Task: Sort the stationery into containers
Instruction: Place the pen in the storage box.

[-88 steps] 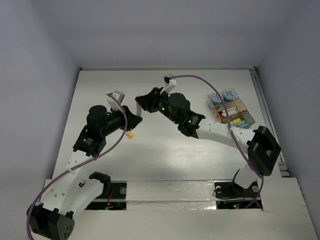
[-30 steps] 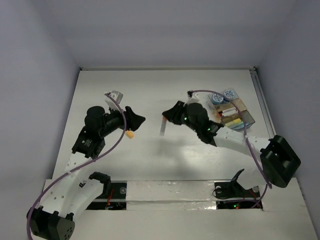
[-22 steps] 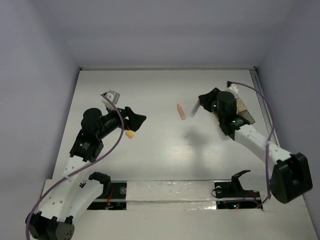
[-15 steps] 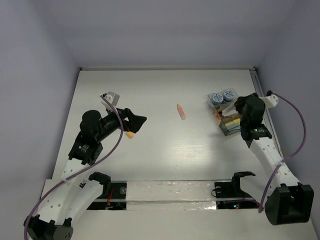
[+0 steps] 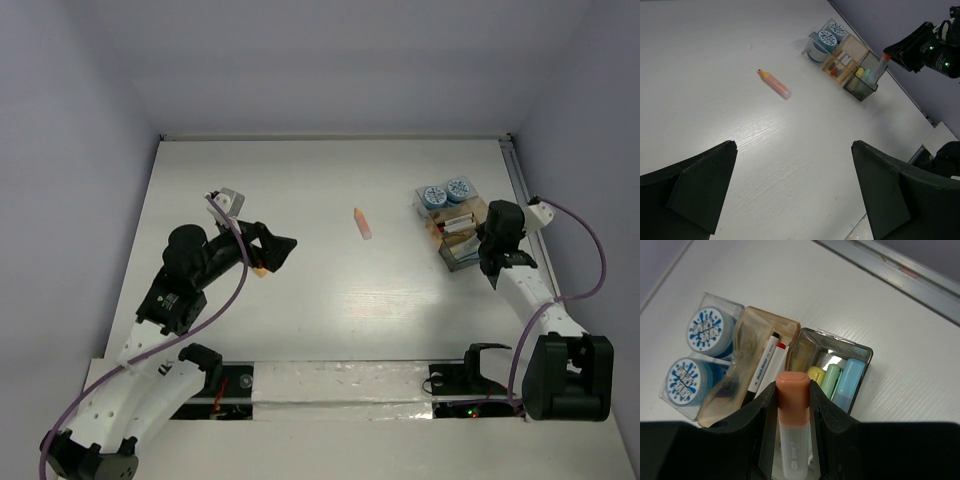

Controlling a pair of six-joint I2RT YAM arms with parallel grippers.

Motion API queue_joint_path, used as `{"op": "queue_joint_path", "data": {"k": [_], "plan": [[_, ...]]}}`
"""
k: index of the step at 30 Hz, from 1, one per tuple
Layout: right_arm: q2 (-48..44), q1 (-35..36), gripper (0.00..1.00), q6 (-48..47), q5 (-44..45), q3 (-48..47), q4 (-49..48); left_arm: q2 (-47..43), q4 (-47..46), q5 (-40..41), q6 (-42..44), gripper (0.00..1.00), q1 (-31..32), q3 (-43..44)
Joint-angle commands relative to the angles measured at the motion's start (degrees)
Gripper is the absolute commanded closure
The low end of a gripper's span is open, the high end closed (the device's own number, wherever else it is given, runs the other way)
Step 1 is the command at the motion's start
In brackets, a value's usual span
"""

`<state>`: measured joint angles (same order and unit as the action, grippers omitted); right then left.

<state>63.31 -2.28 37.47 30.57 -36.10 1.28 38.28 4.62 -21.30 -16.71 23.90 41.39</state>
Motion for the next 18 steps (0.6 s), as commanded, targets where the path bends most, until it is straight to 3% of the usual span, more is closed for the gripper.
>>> {"op": "queue_joint_path", "data": {"k": [1,4,7,8,14,18], "plan": [[2.1,-0.2,1.00,0.8,1.4,0.3,-2.6,-1.0,-0.9,0.6,0.8,0.01,0.5,2.9],[2.7,-0.2,0.95,2.6,1.2,0.7,-2.0,-1.1,-0.8,1.3,0.8,0.01,0.5,3.0],[1.1,-0.2,0.53,1.8,0.1,1.6,-2.3,-1.0,-0.8,1.3,0.8,0.01,0.5,3.0],[0.4,-0.2,0.34,1.2,-0.2,0.9,-1.9,-1.0,-0.8,1.3,0.8,0.01,0.5,3.0],[-2.0,-0.2,0.25,-4.5,-6.0,-3.0,1.5,-0.8,-0.8,1.3,0.8,0.01,0.5,3.0],[-4.0,0.9,0.23,-8.3,-18.6,-4.7,-0.1,-0.8,-0.7,1.8,0.7,0.01,0.5,3.0]]}}
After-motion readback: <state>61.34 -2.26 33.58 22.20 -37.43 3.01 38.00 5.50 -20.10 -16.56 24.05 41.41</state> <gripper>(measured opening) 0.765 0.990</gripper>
